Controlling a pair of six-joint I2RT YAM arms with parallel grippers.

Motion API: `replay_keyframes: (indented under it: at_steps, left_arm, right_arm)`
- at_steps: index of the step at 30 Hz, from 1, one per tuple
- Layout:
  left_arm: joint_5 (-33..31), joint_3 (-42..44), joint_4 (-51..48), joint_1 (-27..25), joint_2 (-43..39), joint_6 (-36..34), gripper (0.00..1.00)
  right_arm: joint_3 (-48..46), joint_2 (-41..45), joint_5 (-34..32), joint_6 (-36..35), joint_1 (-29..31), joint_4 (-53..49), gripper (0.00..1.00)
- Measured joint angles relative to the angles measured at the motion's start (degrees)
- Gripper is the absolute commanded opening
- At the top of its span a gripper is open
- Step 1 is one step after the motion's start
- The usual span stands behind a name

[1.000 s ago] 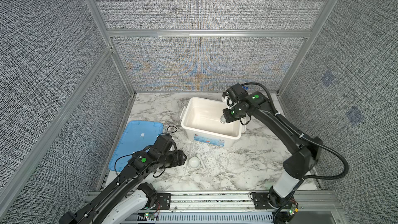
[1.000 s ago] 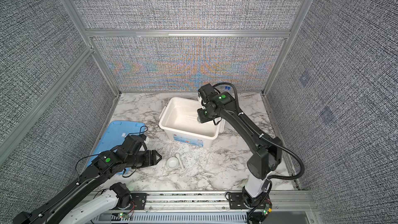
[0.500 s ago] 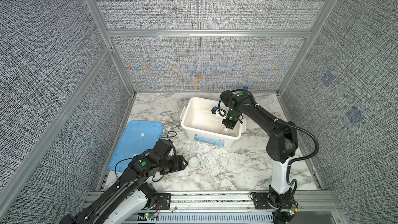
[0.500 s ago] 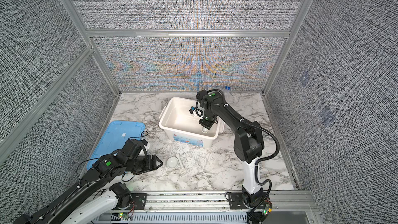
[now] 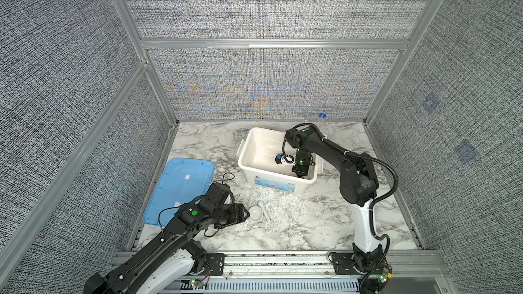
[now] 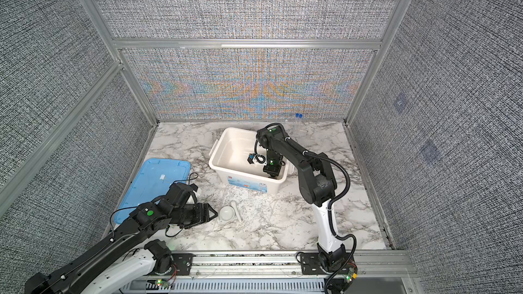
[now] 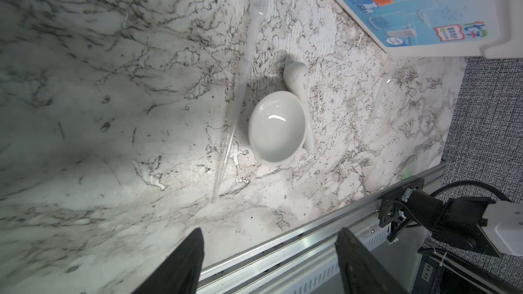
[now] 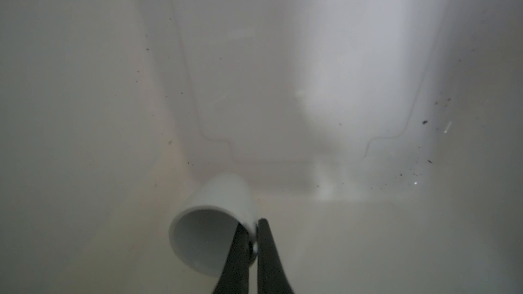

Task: Organize the chemistry lab equipment
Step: 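Lift the white cup and lower it into the white bin with the right gripper, then open the right gripper to release the cup inside the bin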

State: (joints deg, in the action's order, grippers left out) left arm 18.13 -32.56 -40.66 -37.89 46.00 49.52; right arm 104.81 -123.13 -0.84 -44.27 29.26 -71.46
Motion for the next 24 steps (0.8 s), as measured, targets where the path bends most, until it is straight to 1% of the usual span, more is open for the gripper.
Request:
replay_keyframes:
  at_steps: [2,4,7,12,17,20,24]
  left_arm:
    - [-0.02,0.04,0.87,0.0,-0.02,0.02,0.76]
    - [-0.02,0.83,2.32,0.0,-0.17,0.02,0.76]
    - [-0.2,1.57,2.84,0.0,-0.07,0.02,0.76]
    - [-1.51,0.96,2.99,0.0,1.9,-0.46,0.76]
    - [-1.49,1.2,3.48,0.0,3.65,-0.46,0.76]
    - [-1.44,1.09,4.15,-0.11,4.57,-0.46,0.73]
    - [-1.22,1.29,5.44,-0.2,6.78,-0.55,0.67]
  right_arm:
    - [-0.61,-0.11,-0.15,-0.17,-0.02,0.33,0.12]
    - [-1.33,0.28,-0.15,-0.2,-0.02,1.49,0.17]
    - [-2.58,1.86,-0.15,-0.46,-0.04,3.19,0.21]
    - [-4.15,2.95,-0.22,-1.07,-0.07,4.04,0.24]
    - [-4.02,5.01,-0.33,-1.03,-0.02,3.89,0.28]
    - [-3.67,9.29,0.92,-0.48,-0.02,4.04,0.3]
    - [-3.67,17.49,2.73,1.14,0.2,5.25,0.31]
